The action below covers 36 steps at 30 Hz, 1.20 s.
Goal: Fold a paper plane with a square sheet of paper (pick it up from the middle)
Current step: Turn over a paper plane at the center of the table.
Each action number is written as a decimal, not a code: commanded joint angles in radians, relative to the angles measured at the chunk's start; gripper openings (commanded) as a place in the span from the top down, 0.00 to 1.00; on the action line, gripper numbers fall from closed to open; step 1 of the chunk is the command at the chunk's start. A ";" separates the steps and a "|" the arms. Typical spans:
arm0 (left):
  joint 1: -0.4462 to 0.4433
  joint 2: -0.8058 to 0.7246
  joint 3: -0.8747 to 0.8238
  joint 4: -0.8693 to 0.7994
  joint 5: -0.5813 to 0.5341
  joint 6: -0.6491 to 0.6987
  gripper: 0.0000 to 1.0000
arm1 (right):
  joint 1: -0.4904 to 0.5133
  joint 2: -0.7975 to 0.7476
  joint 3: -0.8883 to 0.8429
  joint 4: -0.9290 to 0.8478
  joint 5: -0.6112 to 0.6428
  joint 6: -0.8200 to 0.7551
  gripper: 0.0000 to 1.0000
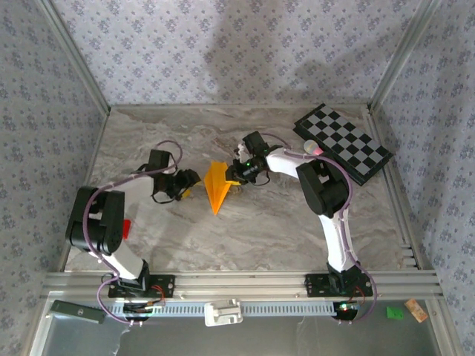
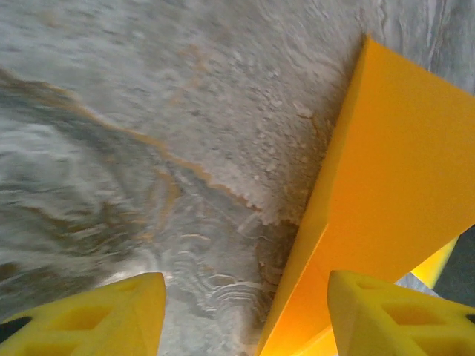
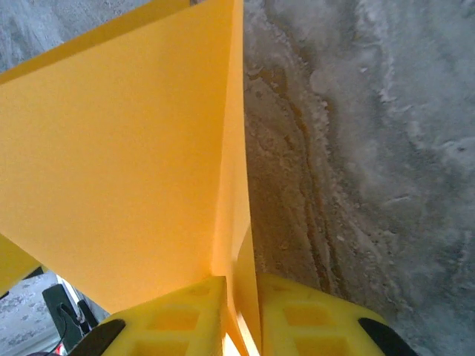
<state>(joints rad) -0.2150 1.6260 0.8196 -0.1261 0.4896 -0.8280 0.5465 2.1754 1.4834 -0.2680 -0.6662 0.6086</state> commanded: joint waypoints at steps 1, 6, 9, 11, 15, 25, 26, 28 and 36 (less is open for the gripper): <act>-0.022 0.035 0.056 0.034 0.065 0.015 0.43 | -0.004 0.017 -0.014 0.001 0.006 -0.019 0.82; -0.049 0.106 0.116 0.006 0.088 0.050 0.52 | -0.008 0.024 -0.015 0.006 0.001 -0.021 0.87; -0.050 0.146 0.141 0.007 0.098 0.056 0.62 | -0.010 0.027 -0.012 0.002 0.002 -0.026 0.90; -0.053 0.169 0.152 0.014 0.108 0.055 0.66 | -0.012 0.027 -0.012 -0.001 0.003 -0.028 0.91; -0.060 0.201 0.167 0.026 0.132 0.055 0.74 | -0.013 0.028 -0.011 -0.003 0.002 -0.029 0.93; -0.059 0.164 0.140 0.024 0.059 0.049 0.92 | -0.019 0.006 -0.037 0.008 0.020 -0.016 0.97; -0.058 0.156 0.133 0.023 0.047 0.048 0.93 | -0.019 0.001 -0.047 0.024 0.022 -0.007 0.98; -0.058 0.145 0.125 0.015 0.025 0.046 0.94 | -0.017 -0.006 -0.069 0.064 0.024 0.013 0.99; -0.058 0.116 0.111 -0.001 -0.011 0.032 0.91 | -0.008 -0.002 -0.081 0.087 0.025 0.046 0.99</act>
<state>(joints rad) -0.2714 1.7767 0.9386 -0.1127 0.4999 -0.7902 0.5312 2.1784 1.4181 -0.1932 -0.6594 0.6392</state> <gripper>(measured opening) 0.087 0.050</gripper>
